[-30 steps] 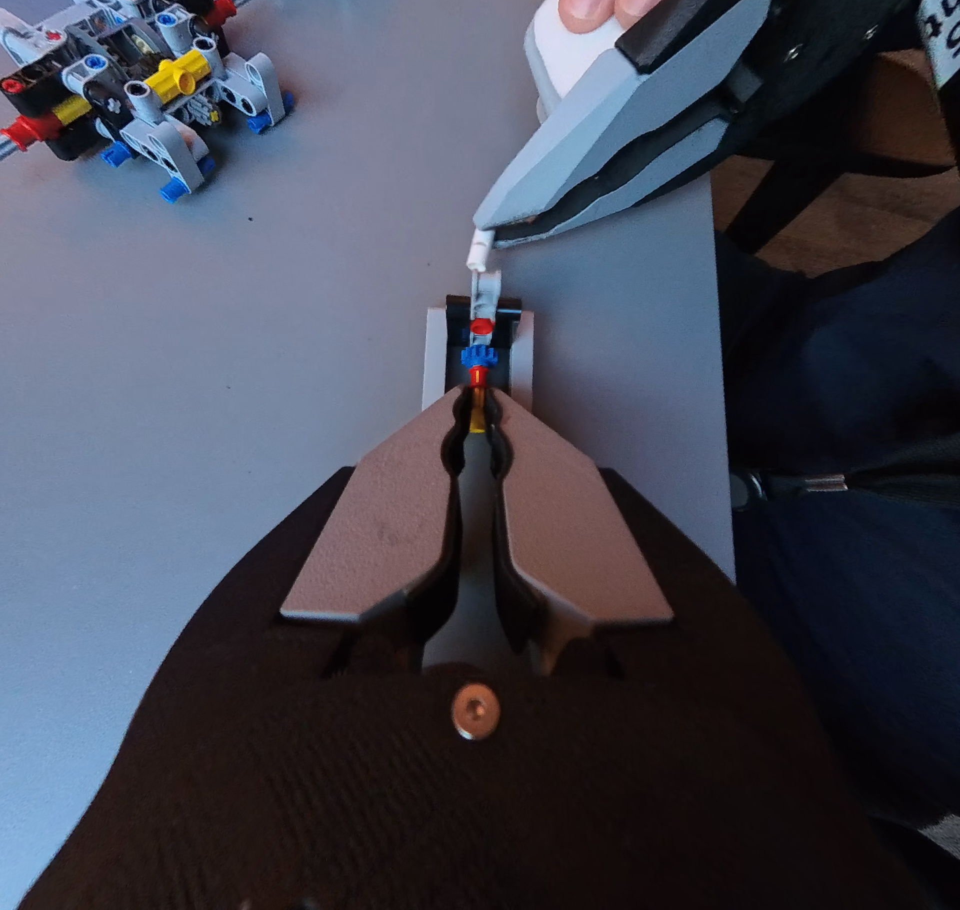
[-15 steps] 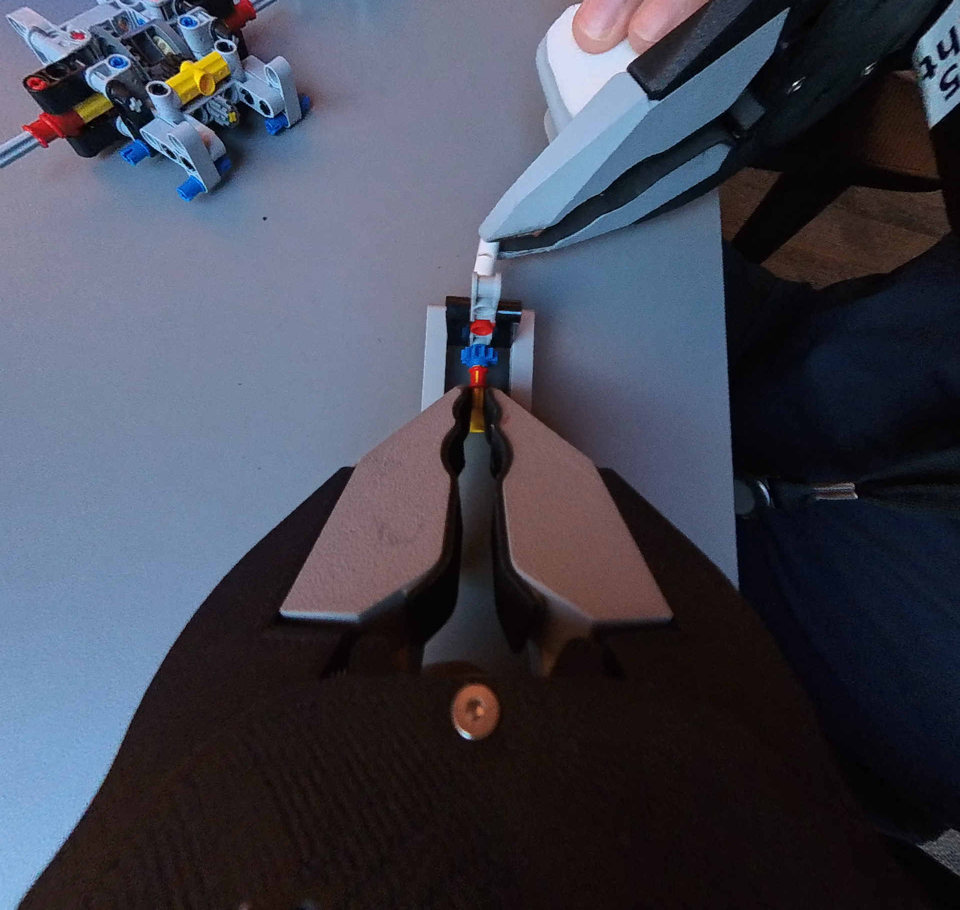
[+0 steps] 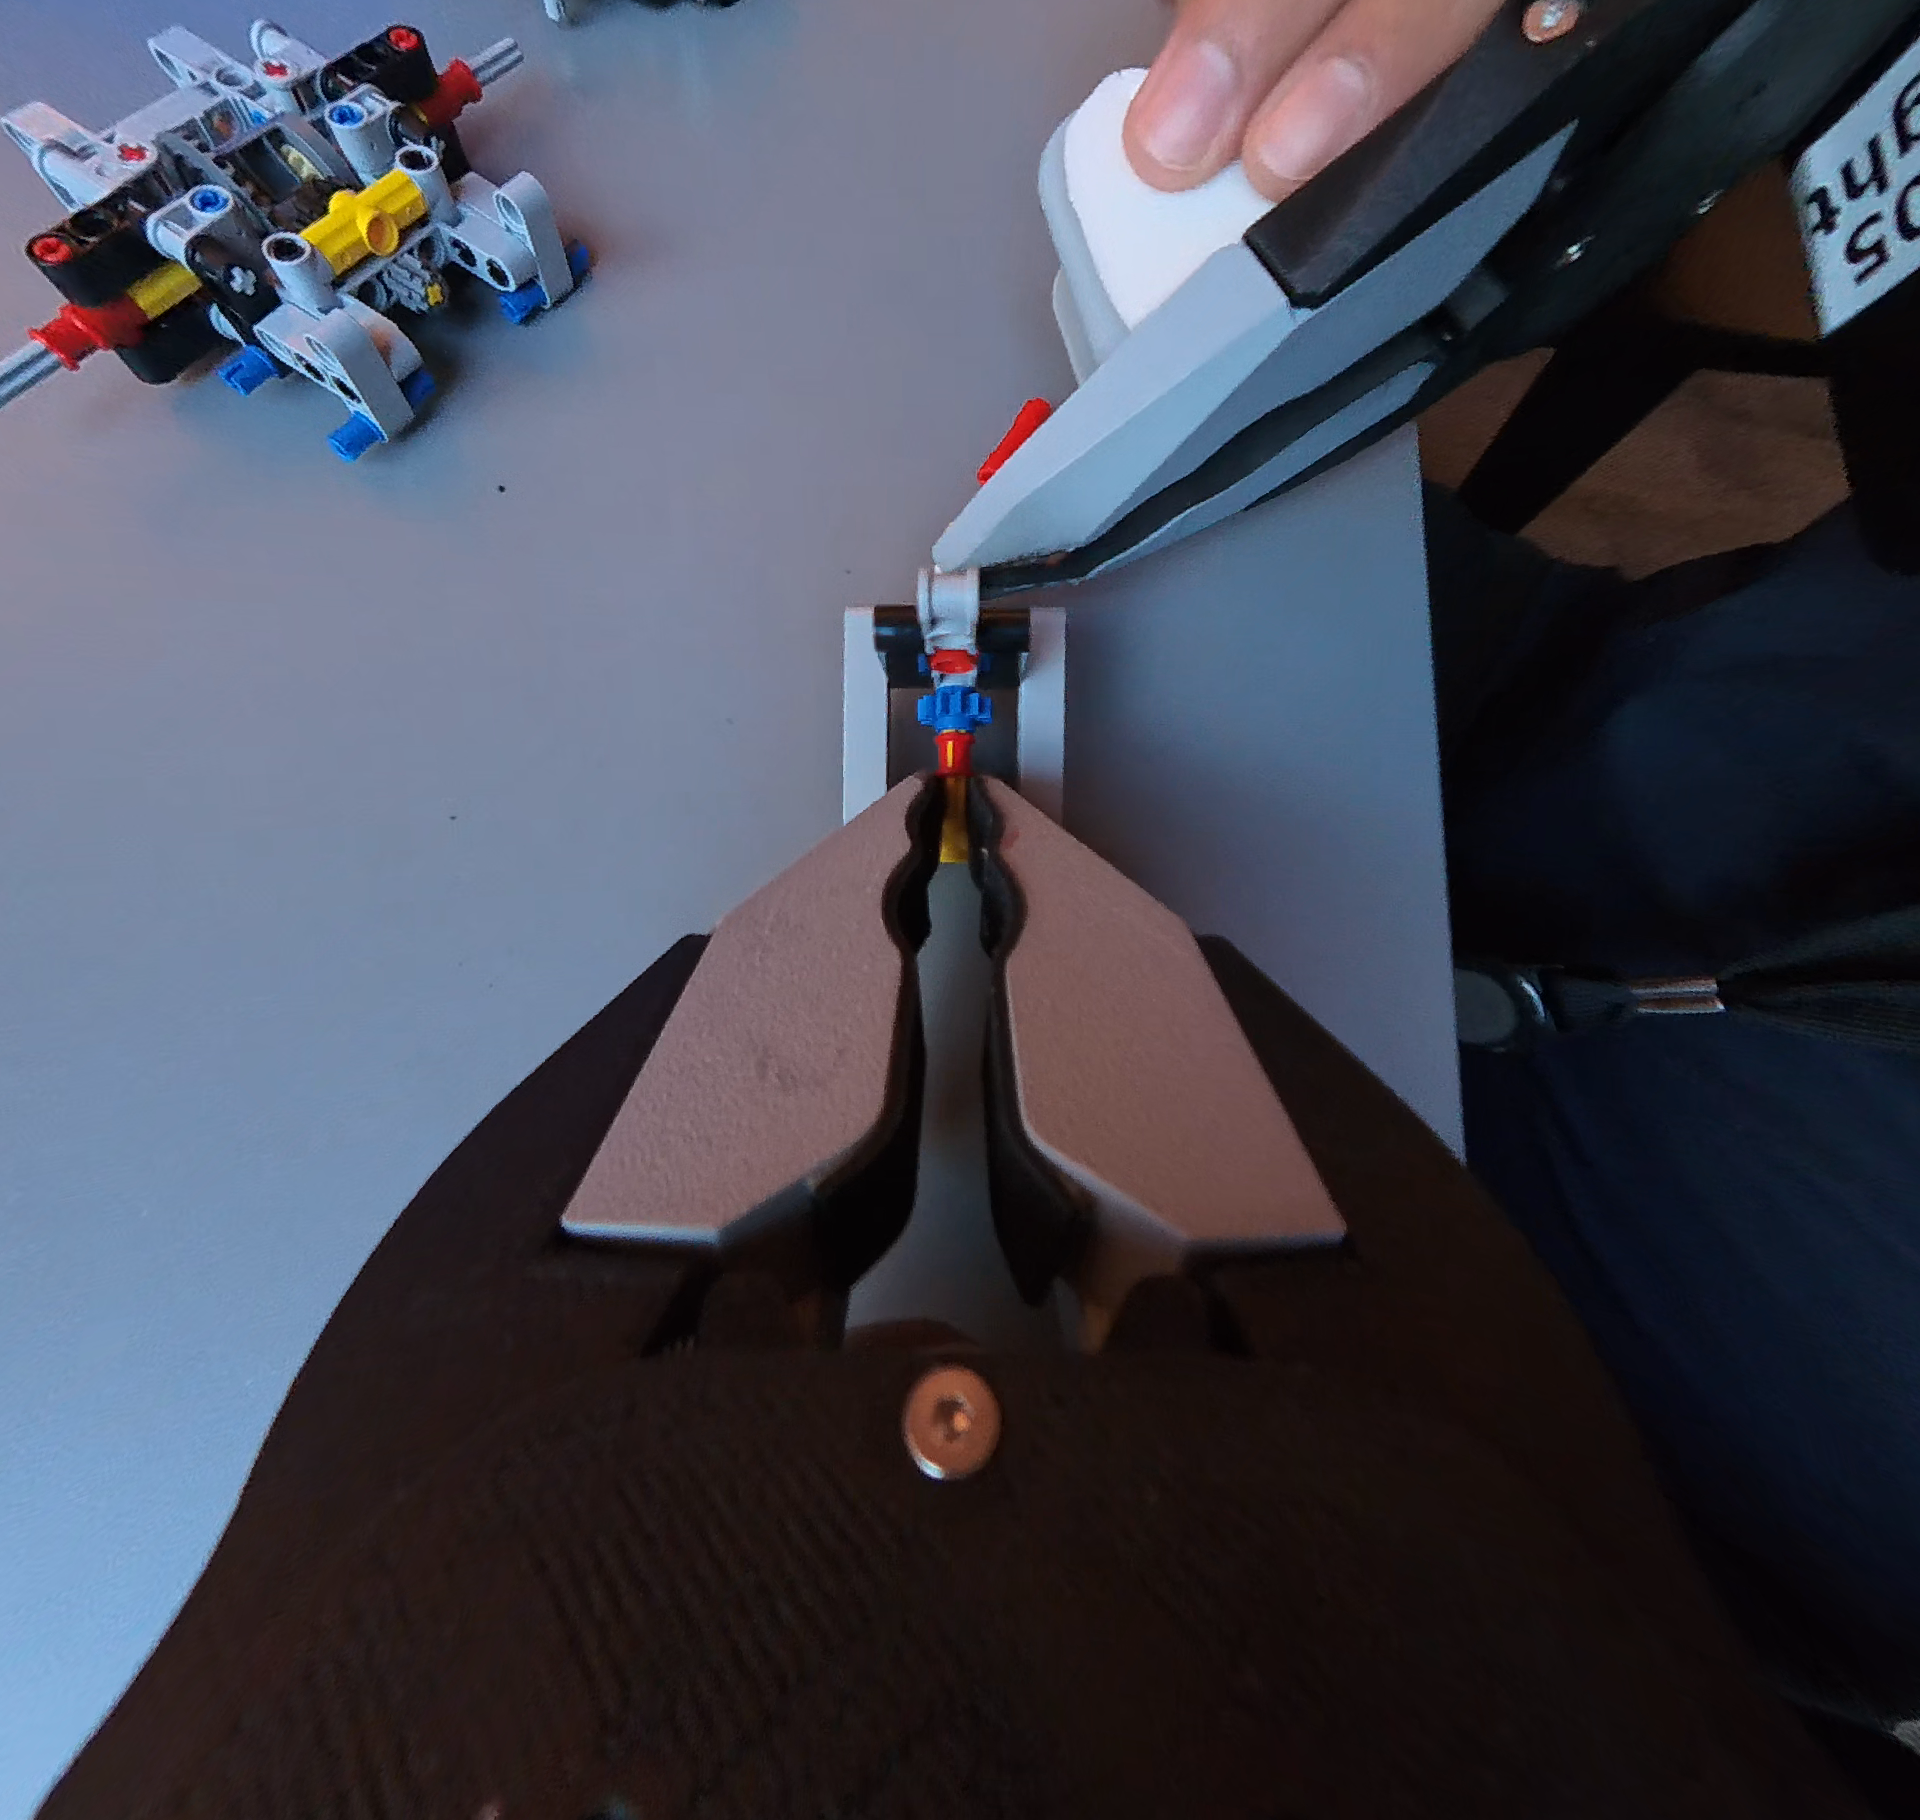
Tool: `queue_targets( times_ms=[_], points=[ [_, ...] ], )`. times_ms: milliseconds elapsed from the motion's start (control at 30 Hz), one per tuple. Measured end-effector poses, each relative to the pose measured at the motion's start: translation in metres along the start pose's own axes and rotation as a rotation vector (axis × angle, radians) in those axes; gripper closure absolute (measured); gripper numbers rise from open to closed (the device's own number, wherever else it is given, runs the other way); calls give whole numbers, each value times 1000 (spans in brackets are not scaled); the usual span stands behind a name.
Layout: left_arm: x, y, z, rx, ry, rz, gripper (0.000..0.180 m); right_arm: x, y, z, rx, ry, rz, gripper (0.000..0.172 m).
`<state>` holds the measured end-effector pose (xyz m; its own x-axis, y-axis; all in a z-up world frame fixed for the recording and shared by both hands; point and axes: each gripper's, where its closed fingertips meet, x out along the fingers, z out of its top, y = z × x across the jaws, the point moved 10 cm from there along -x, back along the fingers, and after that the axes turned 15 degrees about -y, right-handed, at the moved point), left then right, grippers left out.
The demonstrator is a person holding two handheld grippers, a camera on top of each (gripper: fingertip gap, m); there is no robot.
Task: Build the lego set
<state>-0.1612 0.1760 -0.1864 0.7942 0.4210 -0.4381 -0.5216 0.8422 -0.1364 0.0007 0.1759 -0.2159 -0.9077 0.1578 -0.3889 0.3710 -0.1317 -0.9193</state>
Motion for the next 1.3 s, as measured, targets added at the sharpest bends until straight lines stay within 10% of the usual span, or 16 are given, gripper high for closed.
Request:
queue_targets(
  times_ms=[333, 800, 1300],
  points=[
    [-3, -4, -1, 78, -124, 28, 179, -24, -22, -17, 260, -55, -102, 160],
    [-15, -11, 2, 174, -417, 217, 179, -34, -70, -73, 1500, -560, -99, 162],
    [-24, -11, 3, 170, -500, 233, 179, -17, -77, -74, 1597, -653, -31, 172]
  ],
)
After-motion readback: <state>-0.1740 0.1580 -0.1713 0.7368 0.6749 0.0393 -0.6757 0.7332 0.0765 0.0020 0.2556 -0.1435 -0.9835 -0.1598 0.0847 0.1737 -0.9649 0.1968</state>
